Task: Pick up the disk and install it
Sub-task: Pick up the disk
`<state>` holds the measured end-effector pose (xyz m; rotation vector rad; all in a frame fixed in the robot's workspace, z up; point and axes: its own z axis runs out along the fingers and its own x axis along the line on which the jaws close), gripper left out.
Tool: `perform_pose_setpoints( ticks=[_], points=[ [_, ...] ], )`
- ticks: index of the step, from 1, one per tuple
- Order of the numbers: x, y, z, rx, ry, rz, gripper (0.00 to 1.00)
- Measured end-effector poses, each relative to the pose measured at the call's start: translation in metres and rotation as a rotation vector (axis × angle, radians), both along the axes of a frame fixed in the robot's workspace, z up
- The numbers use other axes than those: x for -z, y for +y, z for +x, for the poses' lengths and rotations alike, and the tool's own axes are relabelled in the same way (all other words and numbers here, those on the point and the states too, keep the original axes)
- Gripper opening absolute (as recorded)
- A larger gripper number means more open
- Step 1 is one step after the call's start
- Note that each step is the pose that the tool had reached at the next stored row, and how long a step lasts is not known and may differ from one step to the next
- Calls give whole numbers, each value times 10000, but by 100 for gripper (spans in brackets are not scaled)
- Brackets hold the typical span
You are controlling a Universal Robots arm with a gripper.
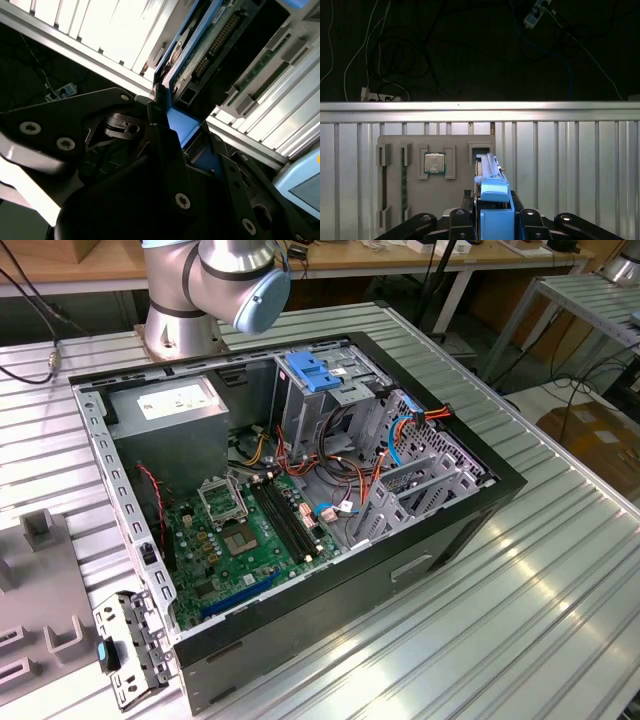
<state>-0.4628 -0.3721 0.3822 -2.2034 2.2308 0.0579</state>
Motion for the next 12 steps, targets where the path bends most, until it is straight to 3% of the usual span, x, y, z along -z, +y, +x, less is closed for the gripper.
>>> perform_pose_setpoints(
  ticks=[12],
  points=[
    [-65,0,0,0,1,-1,37]
  ],
)
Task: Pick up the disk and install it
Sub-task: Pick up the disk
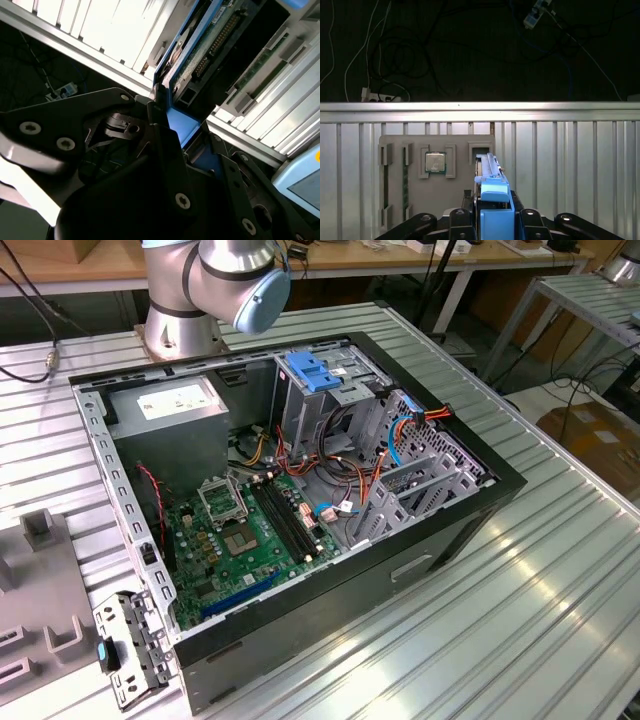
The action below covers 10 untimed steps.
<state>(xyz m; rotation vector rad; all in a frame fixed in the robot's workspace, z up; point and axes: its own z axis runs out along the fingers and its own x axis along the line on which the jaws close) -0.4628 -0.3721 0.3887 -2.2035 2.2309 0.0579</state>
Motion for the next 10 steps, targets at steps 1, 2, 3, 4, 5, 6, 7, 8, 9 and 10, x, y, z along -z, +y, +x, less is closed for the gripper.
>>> perform_pose_setpoints(
  ticks=[1,2,3,4,5,6,7,8,9,10],
  points=[
    [-4,0,0,0,0,0,37],
    [-9,0,0,0,0,0,37],
    [-15,0,0,0,-1,0,37],
    [-28,0,0,-1,-1,1,37],
    [-35,0,0,0,-1,0,37],
    [-40,0,0,0,-1,1,37],
    [-49,0,0,0,-1,0,37],
    [-54,0,0,0,-1,1,37],
    [-57,0,0,0,-1,1,37],
    [-69,0,0,0,-1,1,37]
  ],
)
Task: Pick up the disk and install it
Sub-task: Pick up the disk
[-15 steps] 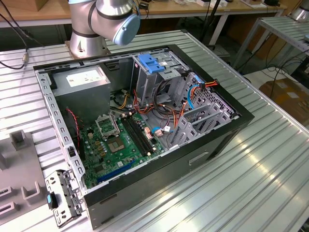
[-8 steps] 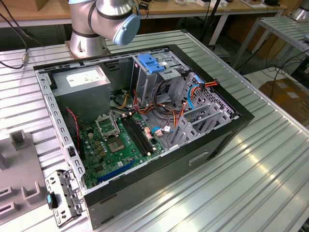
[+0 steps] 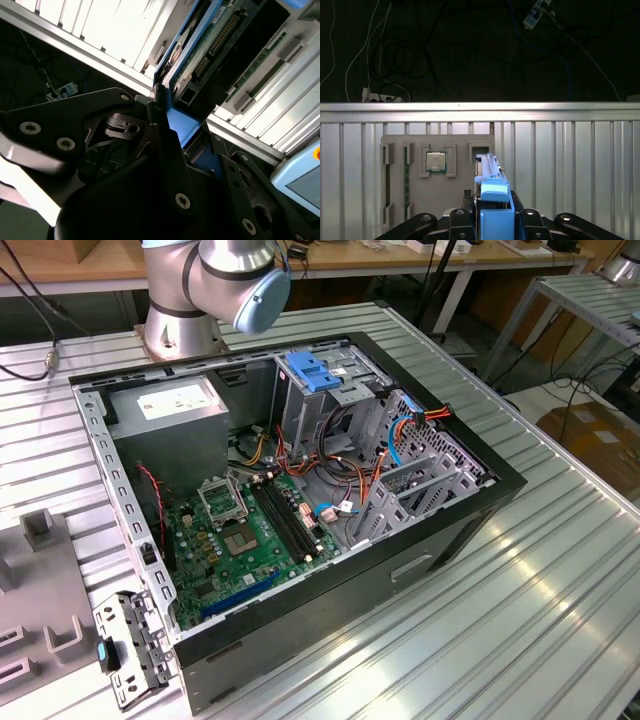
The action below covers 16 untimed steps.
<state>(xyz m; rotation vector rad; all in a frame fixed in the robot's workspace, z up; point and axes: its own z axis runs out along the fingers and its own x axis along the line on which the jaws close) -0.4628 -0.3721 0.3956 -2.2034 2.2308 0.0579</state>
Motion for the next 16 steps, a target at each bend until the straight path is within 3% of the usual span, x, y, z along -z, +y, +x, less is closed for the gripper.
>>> perform_pose_setpoints(
  ticks=[16],
  points=[
    [-96,0,0,0,1,0,37]
  ],
)
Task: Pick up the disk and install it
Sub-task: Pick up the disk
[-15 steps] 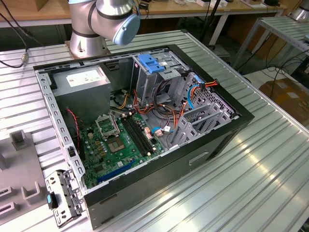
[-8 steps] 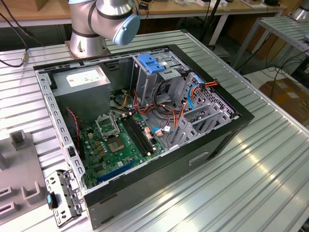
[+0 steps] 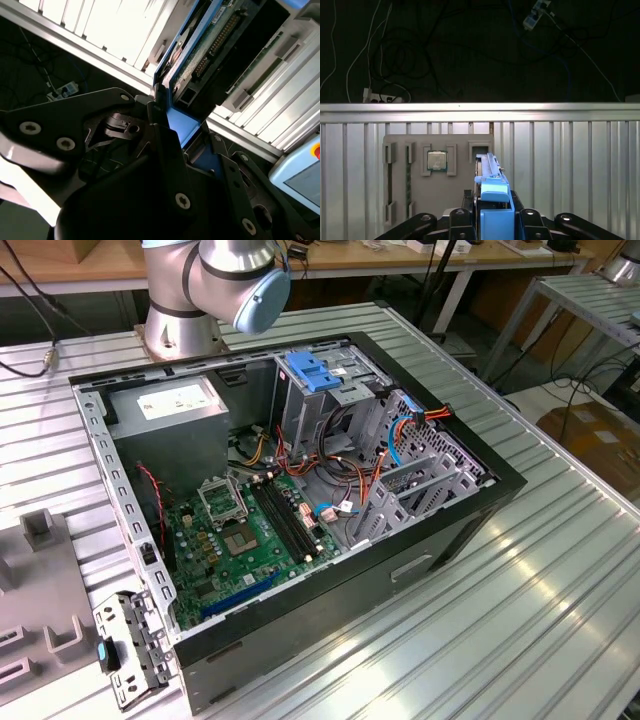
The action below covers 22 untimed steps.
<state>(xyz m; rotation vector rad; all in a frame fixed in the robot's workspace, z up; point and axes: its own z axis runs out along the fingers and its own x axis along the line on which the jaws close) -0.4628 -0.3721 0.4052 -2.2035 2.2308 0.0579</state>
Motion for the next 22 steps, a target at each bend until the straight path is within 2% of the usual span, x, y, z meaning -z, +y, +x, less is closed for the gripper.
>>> perform_pose_setpoints(
  ticks=[12,22],
  points=[
    [-98,0,0,0,3,0,37],
    [-225,0,0,0,6,0,37]
  ],
)
